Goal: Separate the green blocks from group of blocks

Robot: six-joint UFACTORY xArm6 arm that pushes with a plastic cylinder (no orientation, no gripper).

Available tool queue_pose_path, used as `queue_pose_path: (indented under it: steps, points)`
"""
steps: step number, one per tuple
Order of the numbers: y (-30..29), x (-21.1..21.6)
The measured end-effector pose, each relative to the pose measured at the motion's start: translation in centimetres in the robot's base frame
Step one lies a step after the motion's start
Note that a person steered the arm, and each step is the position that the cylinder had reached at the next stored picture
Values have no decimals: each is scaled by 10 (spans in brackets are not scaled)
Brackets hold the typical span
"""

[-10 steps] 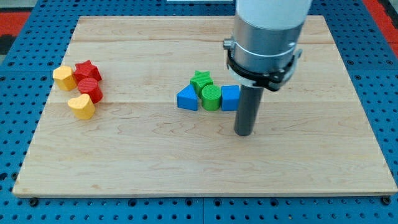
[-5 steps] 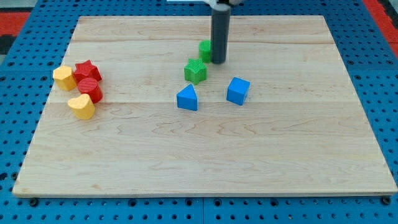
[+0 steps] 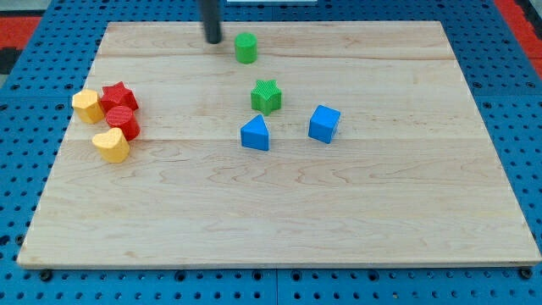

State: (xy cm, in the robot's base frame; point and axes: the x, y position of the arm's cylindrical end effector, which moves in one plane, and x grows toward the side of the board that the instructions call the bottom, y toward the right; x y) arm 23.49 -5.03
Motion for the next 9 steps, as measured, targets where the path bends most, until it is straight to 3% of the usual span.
queue_pose_path:
  steps: [1,2,3,5,6,7,8,9]
  points:
    - [62,79]
    - [55,91]
    - [39,43]
    - [-22,153]
    - [53,172]
    - [115,150]
    - [113,124]
    - [31,65]
